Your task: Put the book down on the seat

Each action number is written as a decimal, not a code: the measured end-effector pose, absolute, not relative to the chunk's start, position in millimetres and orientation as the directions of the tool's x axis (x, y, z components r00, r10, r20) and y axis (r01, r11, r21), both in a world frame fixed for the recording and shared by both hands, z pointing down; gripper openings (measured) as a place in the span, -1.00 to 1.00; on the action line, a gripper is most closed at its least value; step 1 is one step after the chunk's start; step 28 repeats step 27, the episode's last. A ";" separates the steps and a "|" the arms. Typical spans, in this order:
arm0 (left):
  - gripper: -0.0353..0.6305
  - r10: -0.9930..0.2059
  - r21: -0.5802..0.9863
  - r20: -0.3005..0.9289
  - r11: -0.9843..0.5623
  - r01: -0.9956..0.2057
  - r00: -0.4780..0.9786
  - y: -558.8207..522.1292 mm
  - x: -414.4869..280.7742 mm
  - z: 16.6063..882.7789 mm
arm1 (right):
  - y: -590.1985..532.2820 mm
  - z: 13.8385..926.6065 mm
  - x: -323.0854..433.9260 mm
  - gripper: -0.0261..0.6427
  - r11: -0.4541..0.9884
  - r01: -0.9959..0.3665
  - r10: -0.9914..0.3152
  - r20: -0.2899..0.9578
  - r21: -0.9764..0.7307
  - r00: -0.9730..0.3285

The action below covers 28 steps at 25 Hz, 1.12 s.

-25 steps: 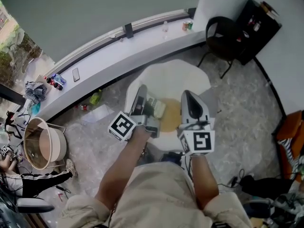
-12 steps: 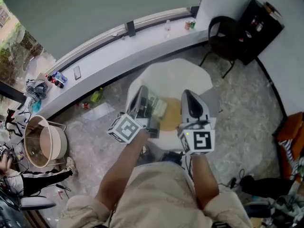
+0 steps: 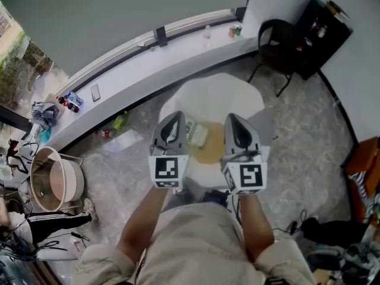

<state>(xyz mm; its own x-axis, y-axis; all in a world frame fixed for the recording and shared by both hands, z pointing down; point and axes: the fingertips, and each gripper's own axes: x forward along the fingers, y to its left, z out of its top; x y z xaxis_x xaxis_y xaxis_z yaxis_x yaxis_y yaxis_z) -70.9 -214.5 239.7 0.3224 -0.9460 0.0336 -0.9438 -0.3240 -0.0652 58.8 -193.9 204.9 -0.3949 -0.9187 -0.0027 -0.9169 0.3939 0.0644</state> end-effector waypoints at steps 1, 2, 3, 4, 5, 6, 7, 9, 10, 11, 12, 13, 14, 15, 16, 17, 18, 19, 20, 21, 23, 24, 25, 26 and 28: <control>-0.88 -0.946 -0.089 0.035 -0.323 -0.942 0.321 -213.6 -70.0 239.3 | -193.6 205.4 57.6 -0.93 0.397 -0.915 -0.918 0.000 0.068 -0.397; -0.88 -0.946 -0.101 0.036 -0.324 -0.941 0.322 -213.3 -69.4 238.9 | -193.5 205.7 56.3 -0.93 0.400 -0.914 -0.916 0.003 0.074 -0.401; -0.88 -0.945 -0.106 0.036 -0.326 -0.940 0.324 -213.1 -68.7 238.3 | -193.6 205.9 55.0 -0.93 0.402 -0.912 -0.915 0.005 0.078 -0.403; -0.88 -0.945 -0.108 0.036 -0.328 -0.938 0.326 -213.0 -68.1 237.9 | -193.7 206.0 54.0 -0.93 0.402 -0.912 -0.915 0.006 0.078 -0.403; -0.88 -0.944 -0.107 0.036 -0.331 -0.938 0.329 -212.9 -67.7 237.7 | -193.9 206.0 53.2 -0.93 0.402 -0.913 -0.915 0.007 0.075 -0.403; -0.88 -0.943 -0.101 0.037 -0.333 -0.938 0.331 -212.9 -67.7 237.6 | -194.0 205.9 52.5 -0.93 0.402 -0.913 -0.916 0.007 0.073 -0.402; -0.88 -0.943 -0.092 0.037 -0.333 -0.938 0.331 -213.0 -68.4 237.6 | -194.0 205.7 51.8 -0.93 0.402 -0.913 -0.916 0.007 0.073 -0.402; -0.88 -0.944 -0.075 0.037 -0.329 -0.941 0.327 -213.2 -71.2 237.9 | -193.8 205.5 50.1 -0.93 0.402 -0.912 -0.915 0.006 0.077 -0.403; -0.88 -0.945 -0.071 0.037 -0.327 -0.942 0.325 -213.3 -72.8 238.6 | -193.6 205.8 49.4 -0.93 0.403 -0.912 -0.915 0.006 0.079 -0.403; -0.88 -0.946 -0.071 0.038 -0.325 -0.943 0.323 -213.4 -74.1 239.9 | -193.6 206.7 48.9 -0.93 0.402 -0.912 -0.915 0.007 0.082 -0.403; -0.88 -0.946 -0.073 0.040 -0.324 -0.943 0.322 -213.5 -75.2 241.5 | -193.7 208.0 48.4 -0.93 0.402 -0.912 -0.915 0.008 0.085 -0.403; -0.88 -0.946 -0.073 0.043 -0.324 -0.943 0.322 -213.7 -76.5 243.2 | -193.9 209.6 47.7 -0.93 0.402 -0.912 -0.915 0.010 0.088 -0.402; -0.88 -0.946 -0.070 0.046 -0.324 -0.944 0.321 -213.8 -78.1 244.9 | -194.1 211.1 46.9 -0.93 0.401 -0.911 -0.916 0.013 0.092 -0.402; -0.88 -0.946 -0.066 0.048 -0.322 -0.944 0.320 -213.8 -80.1 246.3 | -194.3 212.0 45.9 -0.93 0.401 -0.911 -0.916 0.016 0.096 -0.401; -0.88 -0.947 -0.063 0.050 -0.320 -0.945 0.317 -213.5 -82.2 247.2 | -194.4 212.3 44.7 -0.93 0.401 -0.911 -0.916 0.018 0.098 -0.401; -0.88 -0.947 -0.061 0.052 -0.319 -0.946 0.316 -213.1 -83.9 247.9 | -194.4 212.3 43.6 -0.93 0.401 -0.911 -0.916 0.019 0.100 -0.401; -0.88 -0.948 -0.058 0.055 -0.318 -0.946 0.315 -212.7 -85.0 249.0 | -194.2 212.6 43.1 -0.93 0.401 -0.911 -0.916 0.021 0.100 -0.401; -0.88 -0.947 -0.054 0.058 -0.318 -0.947 0.315 -212.6 -85.8 250.4 | -194.1 213.4 43.2 -0.93 0.400 -0.911 -0.916 0.025 0.099 -0.400; -0.88 -0.947 -0.051 0.062 -0.317 -0.947 0.314 -213.0 -86.8 251.9 | -194.4 214.5 43.4 -0.93 0.398 -0.912 -0.917 0.029 0.097 -0.397; -0.88 -0.948 -0.051 0.064 -0.316 -0.947 0.313 -213.8 -88.3 253.0 | -195.0 215.4 43.1 -0.93 0.396 -0.913 -0.918 0.032 0.095 -0.394; -0.88 -0.949 -0.054 0.065 -0.312 -0.948 0.309 -215.4 -91.7 254.1 | -196.6 216.4 41.2 -0.93 0.393 -0.915 -0.920 0.033 0.093 -0.392; -0.88 -0.949 -0.056 0.065 -0.312 -0.949 0.308 -216.2 -92.5 254.1 | -197.3 216.6 40.2 -0.93 0.395 -0.914 -0.919 0.032 0.096 -0.393; -0.88 -0.949 -0.058 0.063 -0.311 -0.949 0.308 -217.1 -92.8 254.1 | -198.1 216.9 39.4 -0.93 0.398 -0.912 -0.917 0.031 0.100 -0.397; -0.88 -0.950 -0.062 0.062 -0.310 -0.949 0.307 -217.9 -92.9 254.1 | -198.9 217.3 38.8 -0.93 0.401 -0.910 -0.916 0.031 0.103 -0.400; -0.88 -0.950 -0.066 0.061 -0.310 -0.949 0.306 -218.8 -92.9 254.0 | -199.7 218.0 38.4 -0.93 0.404 -0.908 -0.915 0.033 0.107 -0.403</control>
